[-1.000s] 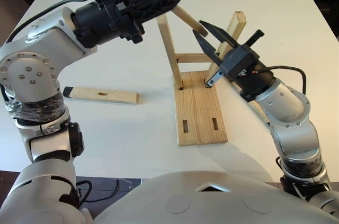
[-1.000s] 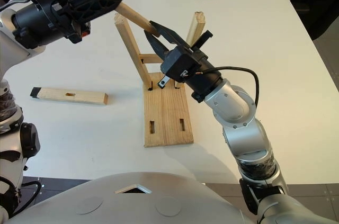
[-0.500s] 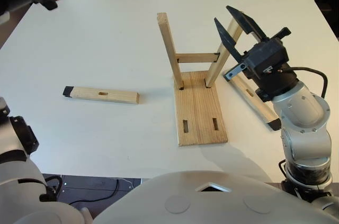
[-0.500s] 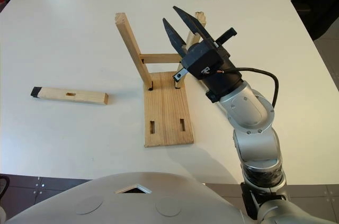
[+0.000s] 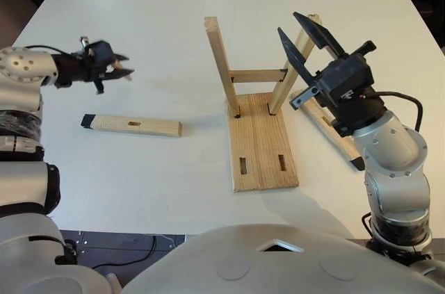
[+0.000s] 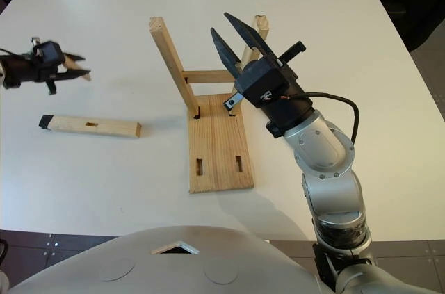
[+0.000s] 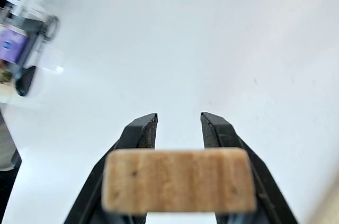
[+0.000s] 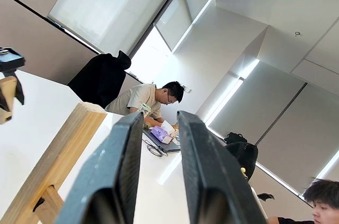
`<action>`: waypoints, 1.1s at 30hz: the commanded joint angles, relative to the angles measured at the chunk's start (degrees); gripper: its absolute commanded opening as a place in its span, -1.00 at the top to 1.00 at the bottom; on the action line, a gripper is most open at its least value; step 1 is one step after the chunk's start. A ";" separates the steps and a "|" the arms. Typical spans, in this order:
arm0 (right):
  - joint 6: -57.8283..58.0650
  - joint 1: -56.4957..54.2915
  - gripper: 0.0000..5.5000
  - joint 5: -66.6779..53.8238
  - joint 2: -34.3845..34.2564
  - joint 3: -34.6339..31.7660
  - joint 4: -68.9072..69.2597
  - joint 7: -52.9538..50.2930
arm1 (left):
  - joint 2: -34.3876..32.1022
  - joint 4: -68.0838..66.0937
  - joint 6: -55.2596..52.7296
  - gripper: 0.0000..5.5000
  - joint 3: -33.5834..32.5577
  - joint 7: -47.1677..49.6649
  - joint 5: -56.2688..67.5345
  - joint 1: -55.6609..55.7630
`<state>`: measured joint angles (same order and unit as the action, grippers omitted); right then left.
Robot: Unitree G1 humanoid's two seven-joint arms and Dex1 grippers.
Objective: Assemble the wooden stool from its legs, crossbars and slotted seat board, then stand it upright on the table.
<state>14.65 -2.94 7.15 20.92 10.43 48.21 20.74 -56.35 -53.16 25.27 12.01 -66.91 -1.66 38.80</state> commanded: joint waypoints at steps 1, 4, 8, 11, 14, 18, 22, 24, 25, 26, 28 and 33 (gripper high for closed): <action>0.68 1.40 0.58 1.98 -0.40 0.95 0.26 -0.97 | -3.74 -6.04 7.75 0.53 2.80 -4.55 -6.24 3.58; 0.70 1.72 0.58 3.14 -0.96 1.49 0.14 -1.56 | -4.20 -7.61 9.49 0.53 3.04 -10.30 -6.65 4.08; 0.45 2.03 0.58 3.89 -1.37 1.71 -0.25 -1.87 | -5.79 -7.25 9.99 0.53 3.69 -19.64 -6.79 2.78; 0.24 2.28 0.58 4.34 -1.62 1.73 -0.69 -1.91 | -6.19 -6.81 9.88 0.53 3.79 -23.65 -6.14 0.39; 0.13 2.41 0.58 4.86 -1.70 2.01 -1.16 -1.91 | -7.02 -3.89 7.43 0.53 5.17 -25.53 -1.87 -2.51; 0.04 2.94 0.58 5.35 -1.57 1.93 -1.43 -1.89 | -10.65 9.34 -4.31 0.53 9.32 -25.58 12.82 -7.26; -0.07 3.64 0.58 5.89 -1.54 1.90 -1.49 -1.93 | -15.91 24.80 -16.52 0.53 10.92 -25.58 26.61 -11.39; -0.03 3.87 0.58 6.09 -1.54 1.90 -1.47 -1.96 | -18.17 28.86 -18.86 0.53 11.46 -25.58 29.66 -13.11; -0.01 3.93 0.58 6.17 -1.56 1.90 -1.51 -1.96 | -18.92 29.88 -19.28 0.53 11.59 -25.58 30.30 -13.75; 0.02 4.02 0.58 6.27 -1.56 1.92 -1.57 -1.95 | -19.42 30.57 -19.60 0.53 11.62 -25.58 30.72 -14.14; -0.02 4.29 0.58 6.47 -1.57 1.87 -1.88 -1.90 | -19.31 30.94 -20.78 0.53 10.80 -25.58 31.46 -13.49; 0.04 4.58 0.58 6.88 -1.50 1.98 -2.43 -1.75 | -18.06 32.48 -24.73 0.53 8.77 -25.57 33.80 -10.30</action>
<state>14.54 1.40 13.68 19.29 12.43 46.22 18.77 -74.66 -21.86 2.08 22.22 -92.40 30.65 26.58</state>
